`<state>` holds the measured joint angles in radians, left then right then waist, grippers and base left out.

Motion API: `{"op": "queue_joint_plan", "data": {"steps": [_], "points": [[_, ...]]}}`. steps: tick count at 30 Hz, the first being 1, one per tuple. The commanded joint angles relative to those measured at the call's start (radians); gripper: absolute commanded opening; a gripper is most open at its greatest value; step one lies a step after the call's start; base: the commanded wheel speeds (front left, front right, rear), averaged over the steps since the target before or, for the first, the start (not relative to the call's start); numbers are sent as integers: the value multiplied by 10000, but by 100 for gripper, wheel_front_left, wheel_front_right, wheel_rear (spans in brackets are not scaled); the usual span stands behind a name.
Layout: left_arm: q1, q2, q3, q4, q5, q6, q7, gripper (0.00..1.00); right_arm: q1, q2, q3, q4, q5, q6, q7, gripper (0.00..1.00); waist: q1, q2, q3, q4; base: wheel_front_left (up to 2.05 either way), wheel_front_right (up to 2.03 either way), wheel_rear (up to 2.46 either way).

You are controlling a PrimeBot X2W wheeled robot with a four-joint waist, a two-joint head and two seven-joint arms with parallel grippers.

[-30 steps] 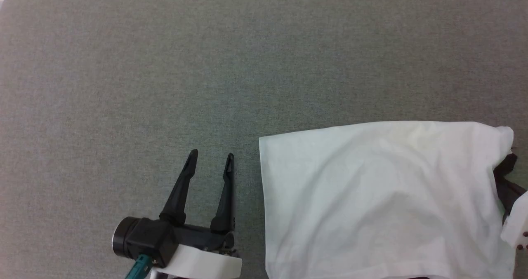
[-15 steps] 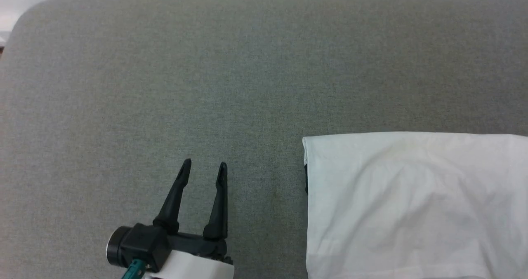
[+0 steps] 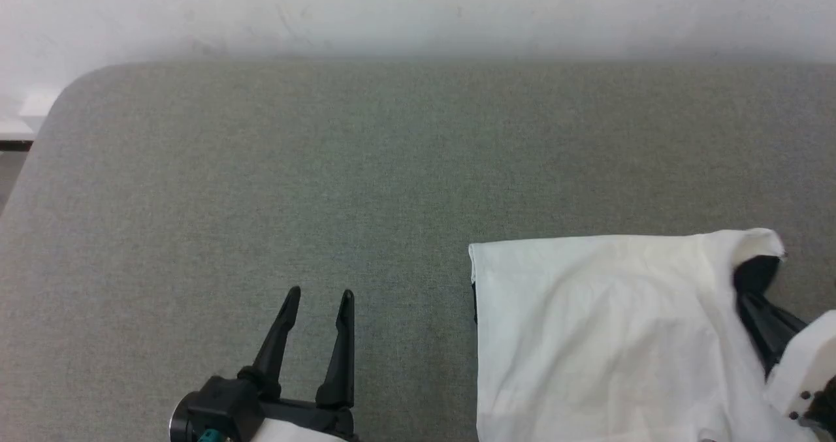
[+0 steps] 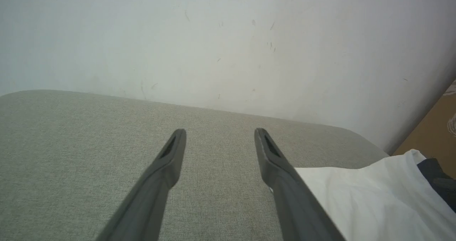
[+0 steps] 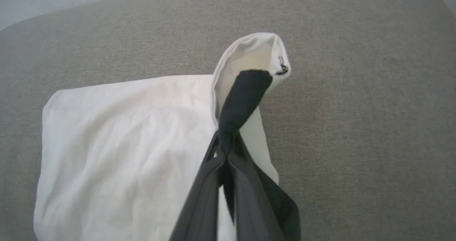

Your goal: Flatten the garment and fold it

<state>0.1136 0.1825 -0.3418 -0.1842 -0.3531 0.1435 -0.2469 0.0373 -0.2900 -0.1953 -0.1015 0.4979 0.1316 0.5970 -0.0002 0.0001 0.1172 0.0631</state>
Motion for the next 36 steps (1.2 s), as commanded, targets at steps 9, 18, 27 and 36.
{"op": "queue_joint_plan", "data": {"steps": [9, 18, 27, 36], "points": [[172, -41, -21, 93, -174, -153, -75, 100, -635, 458, 1908, -1656, 286, -9, 1114, 0, 2, -1, -250, 453, 0, 0, 0], [-129, -238, -169, 242, -148, -241, -104, 100, -2182, 755, 4286, -529, 147, -9, 1106, 0, 2, -1, 240, 1099, 0, 0, 0], [-407, -524, -231, 486, -116, -340, -133, 100, -3003, 1107, 4834, 2015, -705, -9, 802, 0, 2, -1, 633, 1619, 0, 0, 0], [-533, -716, -223, 715, -69, -483, -145, 100, -3439, 1680, 4933, 4011, -1542, -9, 512, 100, 2, -1, 646, 1555, 0, 0, 0]]}}
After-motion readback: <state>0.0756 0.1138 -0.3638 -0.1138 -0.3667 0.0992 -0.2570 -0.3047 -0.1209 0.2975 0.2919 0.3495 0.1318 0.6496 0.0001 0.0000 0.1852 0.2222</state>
